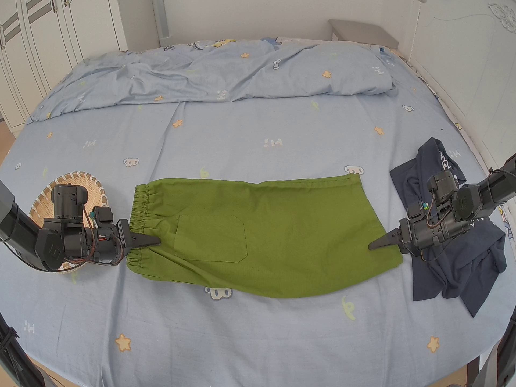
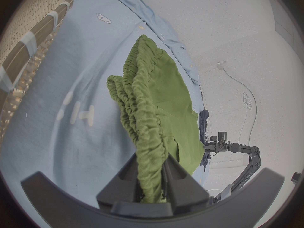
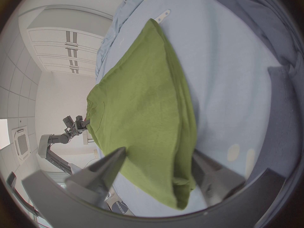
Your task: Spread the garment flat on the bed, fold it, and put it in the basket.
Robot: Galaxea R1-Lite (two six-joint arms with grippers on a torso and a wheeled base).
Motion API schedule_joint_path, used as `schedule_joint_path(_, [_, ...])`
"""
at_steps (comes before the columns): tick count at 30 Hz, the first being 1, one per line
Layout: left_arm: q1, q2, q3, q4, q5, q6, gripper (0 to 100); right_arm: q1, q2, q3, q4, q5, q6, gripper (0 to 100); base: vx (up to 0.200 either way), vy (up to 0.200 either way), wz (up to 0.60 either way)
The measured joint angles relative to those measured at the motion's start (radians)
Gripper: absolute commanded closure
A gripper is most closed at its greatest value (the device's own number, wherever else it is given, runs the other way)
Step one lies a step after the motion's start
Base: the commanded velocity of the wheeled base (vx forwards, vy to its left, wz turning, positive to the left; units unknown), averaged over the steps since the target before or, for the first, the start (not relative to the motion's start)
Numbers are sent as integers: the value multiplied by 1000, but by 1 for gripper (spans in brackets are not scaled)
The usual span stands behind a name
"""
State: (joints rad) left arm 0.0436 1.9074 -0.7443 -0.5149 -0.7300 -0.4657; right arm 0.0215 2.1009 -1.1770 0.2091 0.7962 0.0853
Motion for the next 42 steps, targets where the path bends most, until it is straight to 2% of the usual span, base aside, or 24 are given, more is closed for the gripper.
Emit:
schedule_joint_path(14, [6,0,-6,6,-1,0,100,-41,-6,-8,1,5,-5,100,0,0,0])
schedule_joint_path(22, [6,-11,-4,17,0,-4,100,-40,-108,16,40,3,-7,100,0,0,0])
schedule_joint_path(29, [3,-49,6,160,0,2,100,-35,-217,58,112,0,-16,100,0,0,0])
schedule_joint_path(36, [6,-113,76,219,-1,35,100,-29,-309,229,98,-2,-28,100,0,0,0])
schedule_joint_path(42, [15,-172,203,227,0,79,100,-3,-392,455,-20,-6,-29,100,0,0,0])
